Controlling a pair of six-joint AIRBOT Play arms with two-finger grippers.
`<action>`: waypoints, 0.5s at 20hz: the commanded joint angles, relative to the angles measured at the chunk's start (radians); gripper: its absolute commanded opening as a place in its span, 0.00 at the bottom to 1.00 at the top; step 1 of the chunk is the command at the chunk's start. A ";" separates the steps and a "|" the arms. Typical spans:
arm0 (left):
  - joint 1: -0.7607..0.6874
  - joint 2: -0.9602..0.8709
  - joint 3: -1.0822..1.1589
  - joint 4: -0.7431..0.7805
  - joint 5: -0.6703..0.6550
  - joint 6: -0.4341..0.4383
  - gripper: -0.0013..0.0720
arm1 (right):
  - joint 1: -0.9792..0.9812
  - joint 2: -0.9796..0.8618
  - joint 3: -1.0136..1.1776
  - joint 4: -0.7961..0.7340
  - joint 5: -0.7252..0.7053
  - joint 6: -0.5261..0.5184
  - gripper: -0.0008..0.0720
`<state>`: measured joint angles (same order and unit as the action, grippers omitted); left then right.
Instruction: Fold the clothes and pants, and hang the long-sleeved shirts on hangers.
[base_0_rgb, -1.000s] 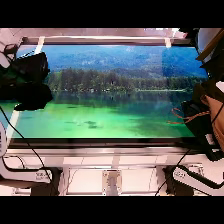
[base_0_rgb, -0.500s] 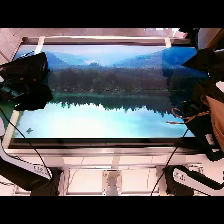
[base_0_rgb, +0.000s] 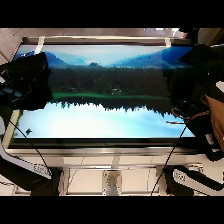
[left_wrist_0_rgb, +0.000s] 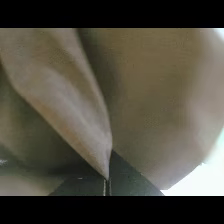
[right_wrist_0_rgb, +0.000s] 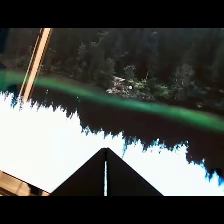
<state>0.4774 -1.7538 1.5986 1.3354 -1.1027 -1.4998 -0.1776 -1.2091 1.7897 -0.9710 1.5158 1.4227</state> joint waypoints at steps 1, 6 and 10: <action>-0.011 0.145 0.001 -0.321 -0.107 0.173 0.04 | -0.001 0.002 0.007 -0.127 0.108 -0.023 0.02; -0.225 0.449 0.001 -0.510 -0.163 0.243 0.04 | -0.001 0.001 0.011 -0.393 0.239 -0.109 0.02; -0.605 0.566 0.001 -0.510 -0.124 0.196 0.04 | -0.001 0.001 0.011 -0.448 0.196 -0.110 0.02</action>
<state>0.0929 -1.2758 1.5990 0.8654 -1.2491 -1.2907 -0.1776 -1.2083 1.8000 -1.3392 1.7191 1.3254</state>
